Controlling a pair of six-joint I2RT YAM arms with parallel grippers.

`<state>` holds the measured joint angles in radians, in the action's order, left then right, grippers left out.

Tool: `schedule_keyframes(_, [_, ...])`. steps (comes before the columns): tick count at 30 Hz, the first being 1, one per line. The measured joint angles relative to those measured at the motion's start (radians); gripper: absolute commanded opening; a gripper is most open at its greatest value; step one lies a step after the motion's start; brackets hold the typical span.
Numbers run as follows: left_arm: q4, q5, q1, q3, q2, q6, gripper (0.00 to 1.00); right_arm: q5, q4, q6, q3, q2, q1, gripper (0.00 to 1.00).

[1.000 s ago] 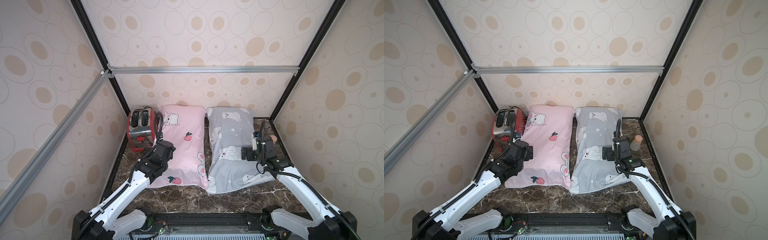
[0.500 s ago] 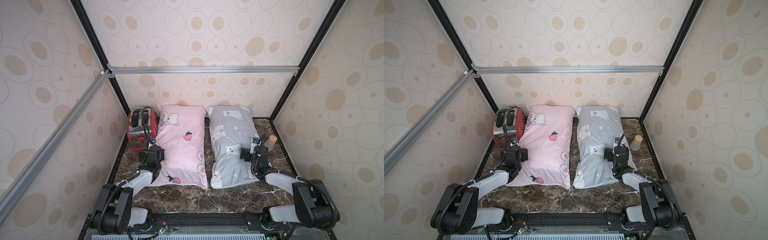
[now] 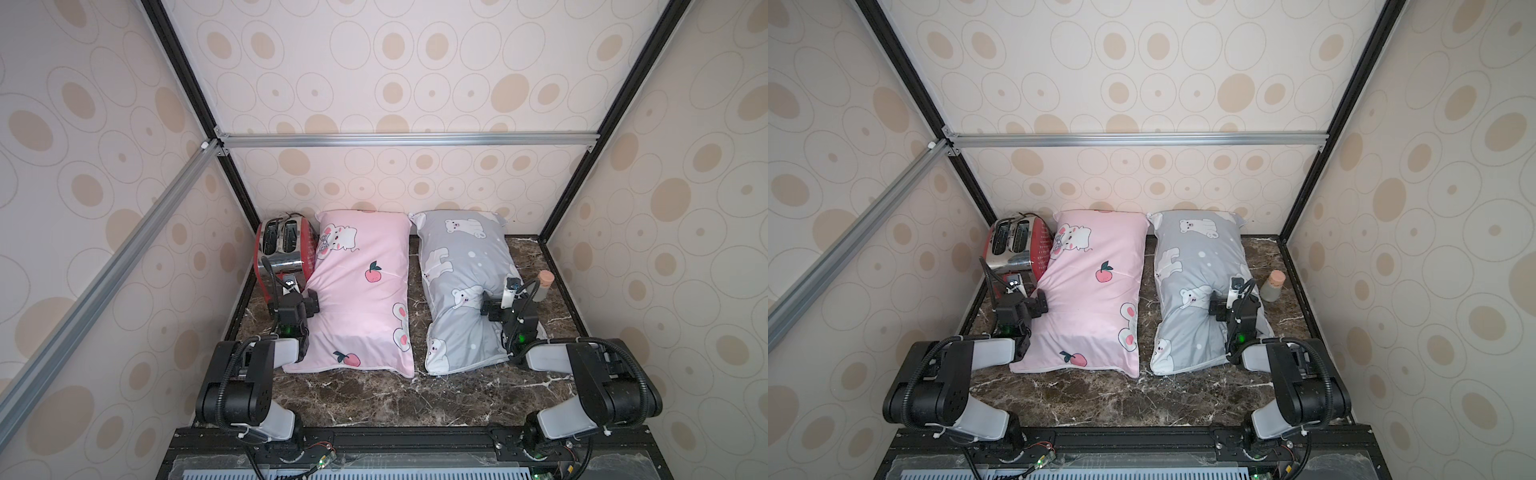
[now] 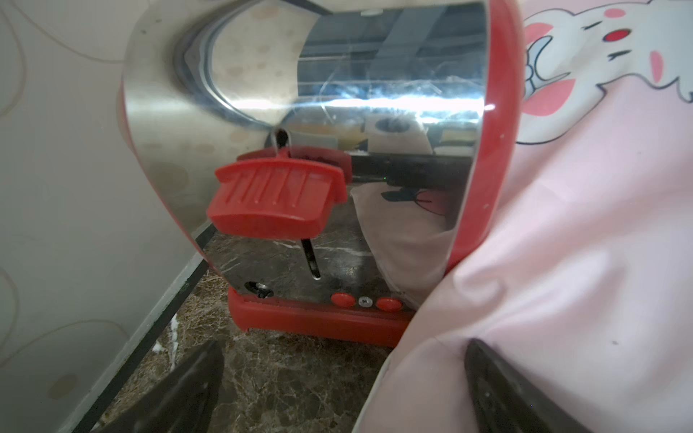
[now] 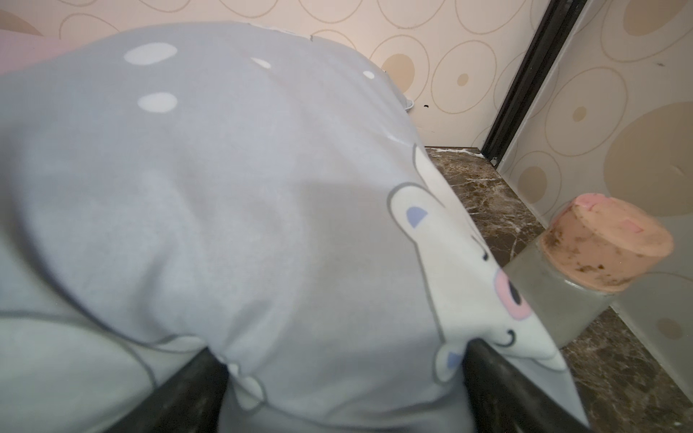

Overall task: Zip up pillowcases
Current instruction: Reset both arms

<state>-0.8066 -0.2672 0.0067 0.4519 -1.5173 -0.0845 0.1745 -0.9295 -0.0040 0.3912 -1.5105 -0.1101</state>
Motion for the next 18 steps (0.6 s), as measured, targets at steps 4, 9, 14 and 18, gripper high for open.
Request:
schedule_keyframes(4, [-0.018,0.008,0.003,-0.008,0.0,-0.001,0.99,-0.016,0.018,0.007,0.009,0.0,0.011,1.0])
schedule_keyframes(9, [-0.026,0.013,0.004,-0.01,0.0,-0.001,0.99,-0.026,0.029,0.015,0.014,0.0,0.018,1.0])
schedule_keyframes(14, [-0.027,0.013,0.004,-0.011,0.0,-0.001,0.99,-0.031,0.03,0.016,0.014,0.0,0.019,1.0])
schedule_keyframes(18, [-0.028,0.013,0.004,-0.011,0.0,-0.001,0.99,-0.032,0.031,0.018,0.014,0.0,0.02,1.0])
